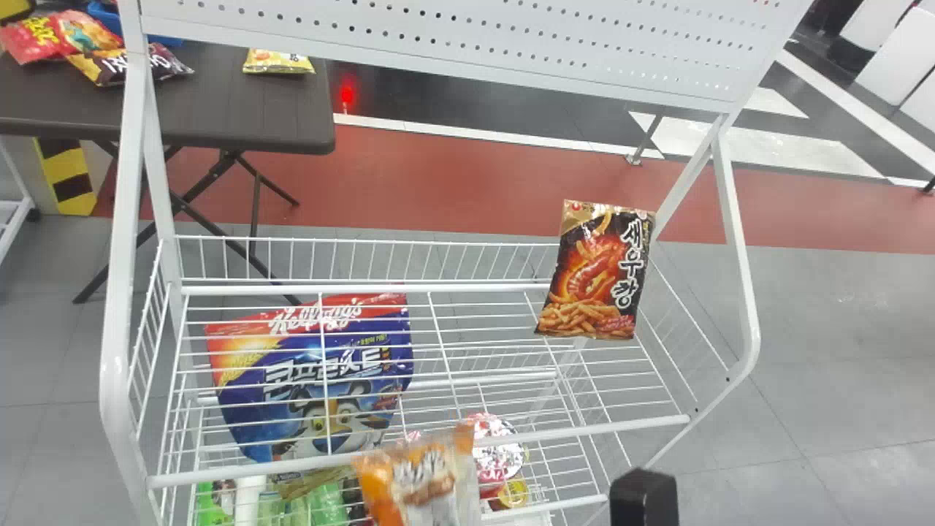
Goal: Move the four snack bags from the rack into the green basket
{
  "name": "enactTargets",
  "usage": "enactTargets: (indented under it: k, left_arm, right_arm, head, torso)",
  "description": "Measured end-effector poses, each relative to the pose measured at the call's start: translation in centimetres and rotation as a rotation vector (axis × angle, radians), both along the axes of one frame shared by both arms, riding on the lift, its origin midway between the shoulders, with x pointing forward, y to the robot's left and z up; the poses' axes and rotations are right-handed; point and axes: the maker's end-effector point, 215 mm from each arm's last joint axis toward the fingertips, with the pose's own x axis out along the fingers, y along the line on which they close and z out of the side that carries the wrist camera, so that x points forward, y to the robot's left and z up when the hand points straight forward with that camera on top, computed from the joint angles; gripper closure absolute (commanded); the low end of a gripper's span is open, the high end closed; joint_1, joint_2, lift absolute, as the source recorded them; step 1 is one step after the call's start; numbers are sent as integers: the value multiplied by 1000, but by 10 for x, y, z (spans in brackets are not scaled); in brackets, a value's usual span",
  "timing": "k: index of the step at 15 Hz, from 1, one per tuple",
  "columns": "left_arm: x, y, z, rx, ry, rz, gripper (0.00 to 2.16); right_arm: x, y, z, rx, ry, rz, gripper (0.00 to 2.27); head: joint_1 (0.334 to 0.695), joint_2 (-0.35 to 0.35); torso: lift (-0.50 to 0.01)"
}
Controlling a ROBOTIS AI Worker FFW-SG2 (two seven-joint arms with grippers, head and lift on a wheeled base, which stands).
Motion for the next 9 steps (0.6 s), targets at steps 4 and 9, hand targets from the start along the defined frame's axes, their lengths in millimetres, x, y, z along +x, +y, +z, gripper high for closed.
enactTargets:
  k: [4, 9]
  left_arm:
    - [1, -2, 0, -1, 1, 2, 1875]
    - [2, -5, -1, -2, 1, -5, 1875]
  right_arm:
    - [-62, 15, -54, 22, 220, 41, 2132]
    - [-90, 62, -72, 80, 269, 140, 2132]
  head:
    - [695, -350]
    - [695, -350]
  torso:
    - [0]
    - [0]
